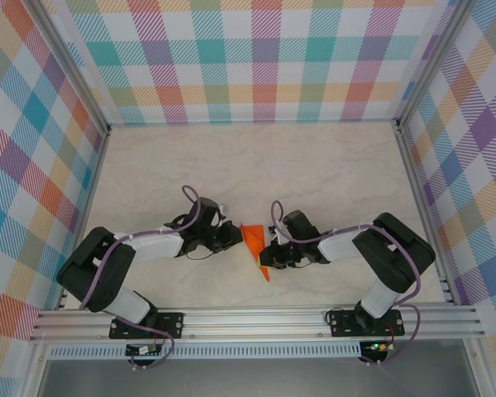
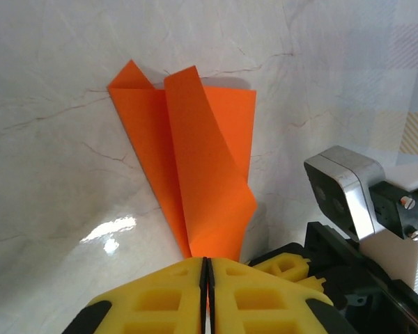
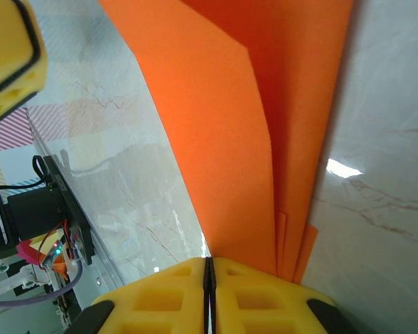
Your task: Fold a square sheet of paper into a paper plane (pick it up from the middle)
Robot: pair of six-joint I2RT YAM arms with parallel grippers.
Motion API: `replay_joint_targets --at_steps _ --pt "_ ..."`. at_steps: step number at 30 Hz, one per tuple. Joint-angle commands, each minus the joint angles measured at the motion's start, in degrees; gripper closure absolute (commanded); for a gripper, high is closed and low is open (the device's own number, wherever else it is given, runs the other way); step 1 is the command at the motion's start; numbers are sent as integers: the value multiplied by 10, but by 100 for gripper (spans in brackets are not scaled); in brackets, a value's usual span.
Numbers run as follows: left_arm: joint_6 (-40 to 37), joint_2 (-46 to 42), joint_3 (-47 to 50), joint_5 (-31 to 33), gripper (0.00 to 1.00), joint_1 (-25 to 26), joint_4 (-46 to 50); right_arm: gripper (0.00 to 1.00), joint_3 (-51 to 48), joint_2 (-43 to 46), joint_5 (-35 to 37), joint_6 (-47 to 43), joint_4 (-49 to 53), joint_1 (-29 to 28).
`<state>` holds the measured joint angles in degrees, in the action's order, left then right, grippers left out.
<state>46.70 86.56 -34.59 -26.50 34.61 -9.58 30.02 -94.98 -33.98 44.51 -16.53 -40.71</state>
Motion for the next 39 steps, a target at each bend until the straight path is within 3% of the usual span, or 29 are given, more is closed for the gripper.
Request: replay_joint_targets --at_steps 1,4,22,29,39 --pt "-22 18 -5 -32 89 15 -86 89 -12 -29 29 -4 54 4" --pt "-23 47 -13 -54 89 21 -112 89 -12 -34 29 -1 50 4" --pt "-28 113 -17 -31 89 26 -161 89 -15 -41 26 5 39 5" --pt "-33 138 -32 7 89 25 -150 89 -27 -40 24 9 33 4" --pt "-40 153 -54 8 89 4 -113 91 -37 -37 20 4 41 4"
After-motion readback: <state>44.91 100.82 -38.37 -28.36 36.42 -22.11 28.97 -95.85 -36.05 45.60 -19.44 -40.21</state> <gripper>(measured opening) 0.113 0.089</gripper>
